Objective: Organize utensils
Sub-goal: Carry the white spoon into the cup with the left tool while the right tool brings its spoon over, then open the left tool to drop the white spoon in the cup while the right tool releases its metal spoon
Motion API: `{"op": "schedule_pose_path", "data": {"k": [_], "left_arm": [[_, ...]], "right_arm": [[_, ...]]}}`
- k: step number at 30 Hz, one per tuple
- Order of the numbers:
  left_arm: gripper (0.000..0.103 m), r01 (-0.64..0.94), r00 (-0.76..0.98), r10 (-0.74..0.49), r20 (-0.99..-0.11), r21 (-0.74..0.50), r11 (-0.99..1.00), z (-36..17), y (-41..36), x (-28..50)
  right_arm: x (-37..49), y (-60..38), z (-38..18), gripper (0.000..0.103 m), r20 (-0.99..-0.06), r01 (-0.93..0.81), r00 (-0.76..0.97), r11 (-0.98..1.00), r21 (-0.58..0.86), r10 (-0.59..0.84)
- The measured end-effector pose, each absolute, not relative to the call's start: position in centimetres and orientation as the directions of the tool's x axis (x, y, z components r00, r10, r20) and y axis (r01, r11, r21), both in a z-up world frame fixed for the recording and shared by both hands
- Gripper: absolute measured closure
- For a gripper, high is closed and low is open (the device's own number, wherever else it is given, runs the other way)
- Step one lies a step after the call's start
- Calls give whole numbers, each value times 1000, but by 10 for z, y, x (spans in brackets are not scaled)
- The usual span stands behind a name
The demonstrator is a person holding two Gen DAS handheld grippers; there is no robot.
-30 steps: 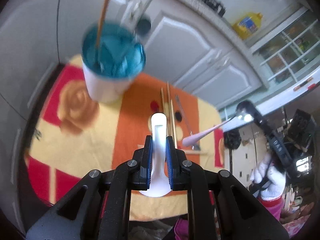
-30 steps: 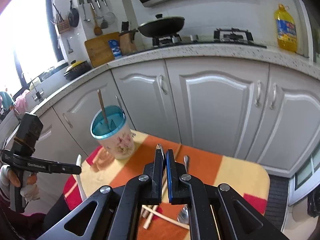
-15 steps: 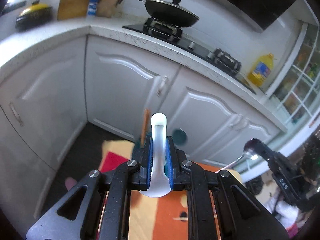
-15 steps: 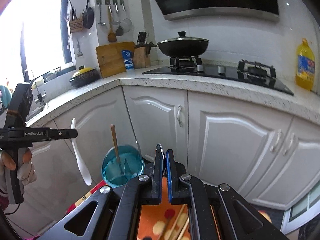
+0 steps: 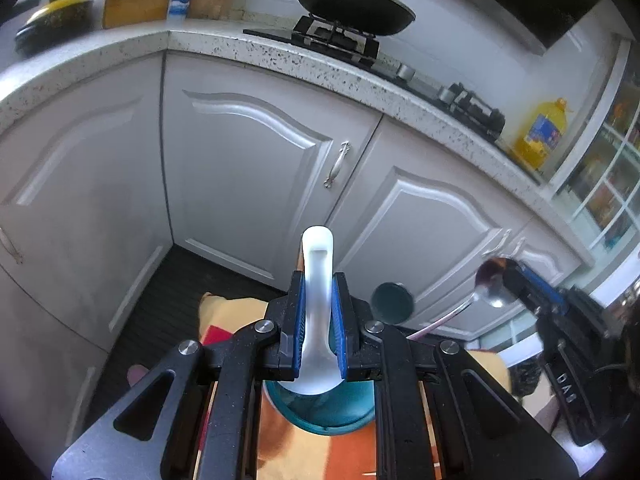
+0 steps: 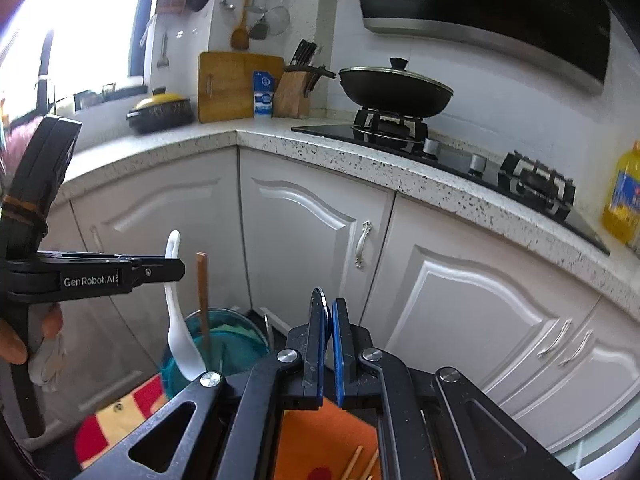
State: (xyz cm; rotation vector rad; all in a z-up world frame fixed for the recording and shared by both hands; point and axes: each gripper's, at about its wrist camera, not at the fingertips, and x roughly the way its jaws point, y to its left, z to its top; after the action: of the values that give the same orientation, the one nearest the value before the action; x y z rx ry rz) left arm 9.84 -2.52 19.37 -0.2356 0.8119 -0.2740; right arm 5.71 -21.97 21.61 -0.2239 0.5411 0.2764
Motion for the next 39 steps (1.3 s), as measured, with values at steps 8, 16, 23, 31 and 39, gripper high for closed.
{"op": "schedule_pose_path", "data": {"k": [8,16,23,31,39], "left_arm": [[91,260,614,-382,-691,-279,924,179,-29,105],[91,282,603,-387,-697,-268,921,172,-25,101],[90,327,552,-374,-745,-219,919,171,-21,96],[88,331,528,-345,-776,-186,925,165,-20,110],[92,360,511,-393,-764,-225,905,168,-27,106]], "right_arm": [[66,-208,201,100,-551,-334,813,926,-175,189],[70,-195,185,100,-594,-382,770,914,-139,232],[75,-187,163,99,-662,-442,693,894,-76,287],[55,-210,180,66,-630,-414,713,910,-25,307],[43,-239,177,65,-648,-354,697,933,61,306]]}}
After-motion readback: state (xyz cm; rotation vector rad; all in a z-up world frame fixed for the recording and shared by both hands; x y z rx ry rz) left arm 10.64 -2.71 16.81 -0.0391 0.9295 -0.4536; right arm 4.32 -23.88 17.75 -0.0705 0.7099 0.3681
